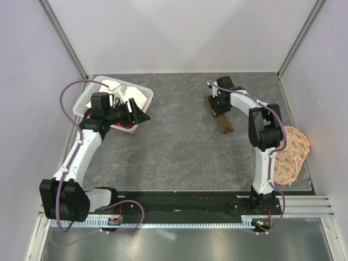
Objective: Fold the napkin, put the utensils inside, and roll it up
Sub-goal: Roll the napkin with the utensil
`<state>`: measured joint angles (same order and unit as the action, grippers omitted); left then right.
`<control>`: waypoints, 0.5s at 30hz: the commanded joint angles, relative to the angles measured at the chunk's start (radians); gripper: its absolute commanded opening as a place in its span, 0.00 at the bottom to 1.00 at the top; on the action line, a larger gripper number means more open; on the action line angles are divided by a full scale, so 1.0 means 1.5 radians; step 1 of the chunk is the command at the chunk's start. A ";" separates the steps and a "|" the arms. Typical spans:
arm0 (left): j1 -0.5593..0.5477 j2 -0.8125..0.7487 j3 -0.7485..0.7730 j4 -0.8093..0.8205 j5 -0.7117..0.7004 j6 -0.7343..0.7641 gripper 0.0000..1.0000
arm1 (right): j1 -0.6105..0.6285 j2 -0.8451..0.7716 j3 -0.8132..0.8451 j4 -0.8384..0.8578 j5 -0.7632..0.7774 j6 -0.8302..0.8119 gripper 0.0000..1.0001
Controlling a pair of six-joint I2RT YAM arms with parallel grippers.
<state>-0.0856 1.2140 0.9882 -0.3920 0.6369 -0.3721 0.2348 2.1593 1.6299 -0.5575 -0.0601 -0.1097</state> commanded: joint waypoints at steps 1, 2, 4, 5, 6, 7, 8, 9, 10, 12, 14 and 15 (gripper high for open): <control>0.008 -0.022 0.028 0.003 0.000 0.026 0.68 | -0.011 0.012 0.025 -0.020 -0.008 -0.038 0.63; 0.008 -0.023 0.030 0.003 -0.001 0.022 0.68 | -0.011 0.006 0.033 -0.018 -0.008 -0.037 0.68; 0.010 -0.028 0.032 0.003 -0.010 0.010 0.70 | -0.011 -0.018 0.045 -0.018 -0.010 -0.033 0.78; 0.011 -0.030 0.034 0.003 -0.013 0.009 0.70 | -0.012 -0.026 0.058 -0.018 -0.009 -0.033 0.80; 0.011 -0.034 0.035 0.003 -0.019 0.007 0.71 | -0.012 -0.045 0.066 -0.019 -0.011 -0.032 0.82; 0.013 -0.041 0.040 0.003 -0.020 0.007 0.72 | -0.011 -0.057 0.072 -0.021 -0.016 -0.032 0.86; 0.014 -0.046 0.043 0.002 -0.021 0.008 0.73 | -0.011 -0.069 0.086 -0.025 -0.028 -0.031 0.91; 0.015 -0.051 0.049 -0.004 -0.022 0.009 0.73 | -0.012 -0.097 0.091 -0.027 -0.033 -0.031 0.94; 0.015 -0.060 0.055 -0.008 -0.025 0.012 0.74 | -0.011 -0.114 0.095 -0.029 -0.039 -0.029 0.96; 0.016 -0.070 0.069 -0.018 -0.031 0.021 0.76 | -0.011 -0.174 0.089 -0.031 -0.055 -0.021 0.98; 0.016 -0.090 0.077 -0.031 -0.039 0.025 0.79 | -0.011 -0.255 0.054 -0.024 -0.063 -0.002 0.98; 0.016 -0.101 0.082 -0.031 -0.040 0.028 0.80 | -0.010 -0.287 0.033 -0.019 -0.071 0.007 0.98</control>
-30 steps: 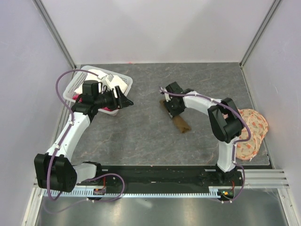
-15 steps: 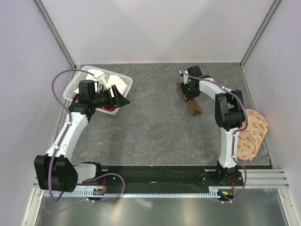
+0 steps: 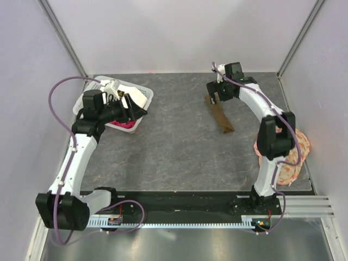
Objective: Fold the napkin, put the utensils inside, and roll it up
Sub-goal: Roll the napkin with the utensil
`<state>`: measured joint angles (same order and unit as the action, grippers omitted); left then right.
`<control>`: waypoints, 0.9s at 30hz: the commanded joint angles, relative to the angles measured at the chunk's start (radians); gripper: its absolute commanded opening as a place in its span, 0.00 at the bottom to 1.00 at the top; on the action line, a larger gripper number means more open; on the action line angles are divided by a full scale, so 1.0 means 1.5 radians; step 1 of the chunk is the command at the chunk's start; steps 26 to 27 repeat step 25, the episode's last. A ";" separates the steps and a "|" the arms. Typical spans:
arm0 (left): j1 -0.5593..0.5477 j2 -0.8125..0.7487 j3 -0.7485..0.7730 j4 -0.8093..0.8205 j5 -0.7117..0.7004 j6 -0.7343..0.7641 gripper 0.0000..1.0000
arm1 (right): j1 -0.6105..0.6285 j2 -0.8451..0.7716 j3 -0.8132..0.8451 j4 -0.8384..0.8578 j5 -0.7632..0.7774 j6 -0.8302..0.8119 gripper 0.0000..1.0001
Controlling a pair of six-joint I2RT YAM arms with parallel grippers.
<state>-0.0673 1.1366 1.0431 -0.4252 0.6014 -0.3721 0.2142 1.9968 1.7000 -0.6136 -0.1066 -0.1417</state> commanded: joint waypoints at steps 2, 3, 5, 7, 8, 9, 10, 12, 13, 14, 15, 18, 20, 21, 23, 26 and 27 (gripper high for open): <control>0.004 -0.081 0.043 -0.011 -0.029 0.032 0.81 | 0.009 -0.245 -0.094 0.050 -0.049 0.047 0.98; 0.004 -0.092 0.040 -0.011 -0.033 0.036 0.83 | 0.013 -0.318 -0.125 0.064 -0.050 0.066 0.98; 0.004 -0.124 0.033 -0.012 -0.045 0.044 0.90 | 0.021 -0.428 -0.231 0.118 -0.051 0.086 0.98; 0.004 -0.146 0.017 -0.011 -0.050 0.050 0.91 | 0.026 -0.499 -0.337 0.157 -0.051 0.125 0.98; 0.004 -0.166 0.011 -0.011 -0.054 0.057 0.91 | 0.030 -0.567 -0.371 0.193 -0.049 0.137 0.98; 0.004 -0.181 -0.003 -0.009 -0.060 0.060 0.92 | 0.032 -0.600 -0.404 0.210 -0.048 0.154 0.98; 0.004 -0.192 -0.010 -0.007 -0.064 0.063 0.92 | 0.032 -0.630 -0.464 0.238 -0.043 0.159 0.98; 0.004 -0.229 -0.037 0.000 -0.084 0.073 0.92 | 0.032 -0.704 -0.512 0.255 -0.030 0.165 0.98; 0.004 -0.238 -0.045 0.002 -0.093 0.075 0.92 | 0.033 -0.736 -0.548 0.259 -0.021 0.165 0.98; 0.004 -0.248 -0.059 0.003 -0.093 0.077 0.92 | 0.033 -0.746 -0.563 0.258 -0.018 0.165 0.98; 0.004 -0.263 -0.066 0.005 -0.095 0.077 0.93 | 0.033 -0.754 -0.574 0.257 -0.016 0.165 0.98; 0.004 -0.281 -0.094 0.013 -0.091 0.069 0.93 | 0.033 -0.775 -0.600 0.251 -0.018 0.172 0.98; 0.004 -0.292 -0.105 0.014 -0.091 0.066 0.93 | 0.032 -0.782 -0.612 0.252 -0.021 0.180 0.98; 0.004 -0.295 -0.106 0.012 -0.089 0.068 0.93 | 0.033 -0.782 -0.615 0.253 -0.020 0.181 0.98; 0.004 -0.301 -0.107 0.010 -0.091 0.069 0.93 | 0.032 -0.776 -0.615 0.254 -0.023 0.183 0.98; 0.004 -0.305 -0.109 0.010 -0.095 0.068 0.93 | 0.033 -0.770 -0.610 0.253 -0.027 0.181 0.98; 0.004 -0.305 -0.109 0.010 -0.095 0.068 0.93 | 0.033 -0.770 -0.610 0.253 -0.027 0.181 0.98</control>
